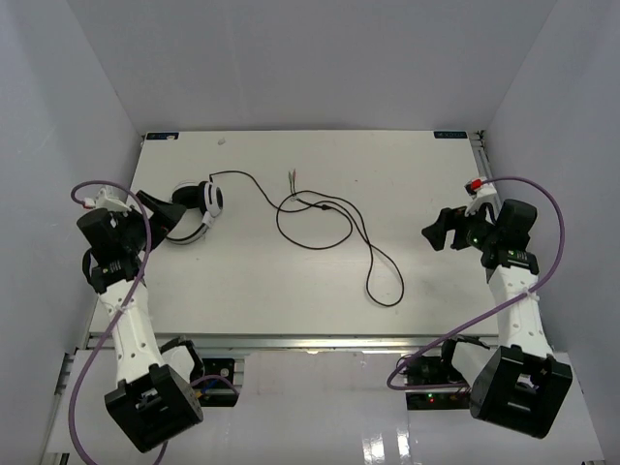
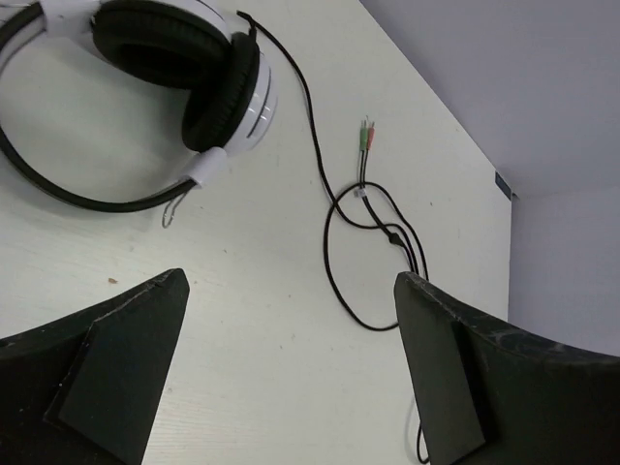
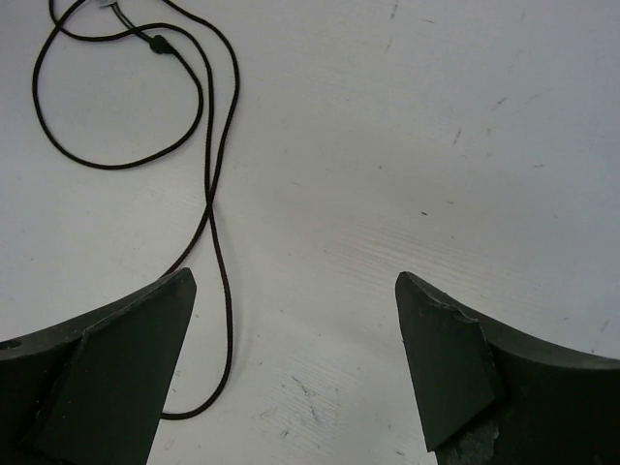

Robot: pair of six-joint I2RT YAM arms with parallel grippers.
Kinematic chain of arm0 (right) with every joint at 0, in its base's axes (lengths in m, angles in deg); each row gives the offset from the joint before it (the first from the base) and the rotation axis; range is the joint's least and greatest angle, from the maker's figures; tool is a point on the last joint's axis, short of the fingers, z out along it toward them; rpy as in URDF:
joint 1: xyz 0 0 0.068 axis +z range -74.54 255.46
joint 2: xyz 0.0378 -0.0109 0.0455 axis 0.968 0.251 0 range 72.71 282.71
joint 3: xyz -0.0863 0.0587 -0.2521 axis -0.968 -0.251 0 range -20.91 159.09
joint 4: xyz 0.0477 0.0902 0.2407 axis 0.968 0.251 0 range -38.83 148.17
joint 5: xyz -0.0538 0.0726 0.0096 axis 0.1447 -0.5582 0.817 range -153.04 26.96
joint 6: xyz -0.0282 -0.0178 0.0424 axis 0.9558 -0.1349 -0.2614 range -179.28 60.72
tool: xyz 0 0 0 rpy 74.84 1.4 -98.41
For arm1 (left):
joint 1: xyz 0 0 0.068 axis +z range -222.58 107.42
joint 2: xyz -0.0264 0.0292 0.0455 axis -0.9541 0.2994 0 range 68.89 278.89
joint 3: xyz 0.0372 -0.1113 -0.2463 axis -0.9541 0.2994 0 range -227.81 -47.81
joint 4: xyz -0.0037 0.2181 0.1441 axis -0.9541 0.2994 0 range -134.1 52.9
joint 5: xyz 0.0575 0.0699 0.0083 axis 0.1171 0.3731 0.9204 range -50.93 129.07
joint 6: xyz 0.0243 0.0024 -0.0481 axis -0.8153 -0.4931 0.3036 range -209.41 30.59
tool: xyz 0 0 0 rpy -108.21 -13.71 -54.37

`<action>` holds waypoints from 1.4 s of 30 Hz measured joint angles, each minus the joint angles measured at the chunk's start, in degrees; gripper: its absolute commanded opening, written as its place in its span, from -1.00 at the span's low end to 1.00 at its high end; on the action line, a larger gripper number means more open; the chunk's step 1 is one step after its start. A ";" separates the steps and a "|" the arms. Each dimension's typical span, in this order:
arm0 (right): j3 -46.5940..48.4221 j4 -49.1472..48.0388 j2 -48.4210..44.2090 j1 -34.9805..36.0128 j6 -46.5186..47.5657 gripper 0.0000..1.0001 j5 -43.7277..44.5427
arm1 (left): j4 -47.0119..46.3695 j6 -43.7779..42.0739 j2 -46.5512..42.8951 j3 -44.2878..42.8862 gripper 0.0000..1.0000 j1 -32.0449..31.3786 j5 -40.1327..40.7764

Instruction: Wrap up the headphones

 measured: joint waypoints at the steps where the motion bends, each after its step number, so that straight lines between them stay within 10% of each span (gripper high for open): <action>1: -0.58 -0.17 -0.91 -0.01 -0.46 0.80 1.29 | -0.60 -0.01 -0.71 1.25 0.96 -0.17 -0.96; 12: 0.04 4.61 4.46 2.89 18.55 0.81 -23.18 | 2.47 -0.61 18.34 -1.13 0.96 -0.31 5.71; 24: 0.98 4.43 8.86 7.75 20.13 0.80 -24.64 | 11.88 0.67 47.21 -20.32 0.84 -3.95 18.82; 42: 1.05 4.57 7.05 7.24 20.33 0.80 -25.45 | 20.92 3.67 57.92 -32.66 -1.00 -10.21 39.05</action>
